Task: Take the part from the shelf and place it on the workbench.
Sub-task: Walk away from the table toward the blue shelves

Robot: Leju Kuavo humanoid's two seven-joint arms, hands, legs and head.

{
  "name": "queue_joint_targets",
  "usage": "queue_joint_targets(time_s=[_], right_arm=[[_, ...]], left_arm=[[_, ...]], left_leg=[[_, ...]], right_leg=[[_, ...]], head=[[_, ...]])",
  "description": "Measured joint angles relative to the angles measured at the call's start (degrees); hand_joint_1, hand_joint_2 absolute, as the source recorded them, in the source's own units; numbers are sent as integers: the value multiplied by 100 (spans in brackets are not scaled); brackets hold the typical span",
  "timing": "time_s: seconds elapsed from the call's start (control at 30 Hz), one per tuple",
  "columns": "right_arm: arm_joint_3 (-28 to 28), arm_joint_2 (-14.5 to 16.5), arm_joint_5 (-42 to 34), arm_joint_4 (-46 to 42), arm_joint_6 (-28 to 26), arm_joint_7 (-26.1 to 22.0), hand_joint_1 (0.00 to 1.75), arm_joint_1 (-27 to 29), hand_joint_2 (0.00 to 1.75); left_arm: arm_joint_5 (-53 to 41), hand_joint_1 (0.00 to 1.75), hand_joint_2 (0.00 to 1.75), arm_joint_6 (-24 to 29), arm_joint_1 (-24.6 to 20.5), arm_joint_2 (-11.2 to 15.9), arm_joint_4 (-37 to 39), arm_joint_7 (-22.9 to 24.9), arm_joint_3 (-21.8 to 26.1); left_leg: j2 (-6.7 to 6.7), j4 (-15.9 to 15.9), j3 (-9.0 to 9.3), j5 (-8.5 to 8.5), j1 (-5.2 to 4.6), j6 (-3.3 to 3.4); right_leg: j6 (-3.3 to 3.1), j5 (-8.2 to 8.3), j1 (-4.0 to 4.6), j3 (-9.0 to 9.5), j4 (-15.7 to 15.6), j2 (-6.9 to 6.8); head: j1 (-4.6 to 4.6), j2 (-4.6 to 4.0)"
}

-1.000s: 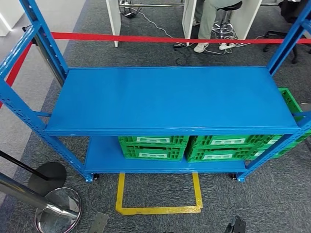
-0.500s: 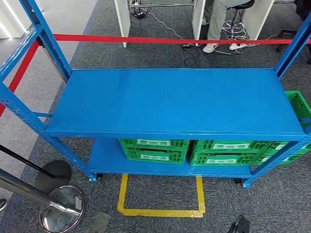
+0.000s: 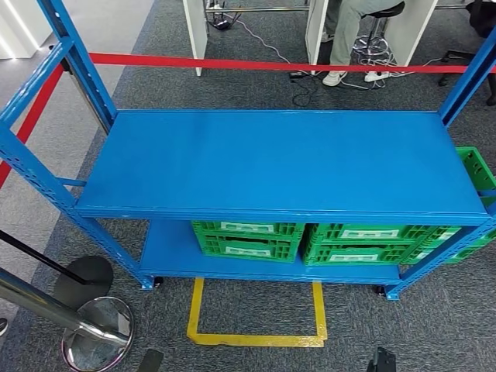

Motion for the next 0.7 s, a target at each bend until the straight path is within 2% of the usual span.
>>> queue_joint_targets(time_s=[0.7], right_arm=[[2823,-348,-1269,-358,436,486,0,824,0]], left_arm=[[2593,0,0,-114,577,540,-291,1064,-1889]], left_leg=[[3,1,-1,-13,-7,13]], right_leg=[[3,-4,-5,7,-3,0]], head=[[-2,-1]])
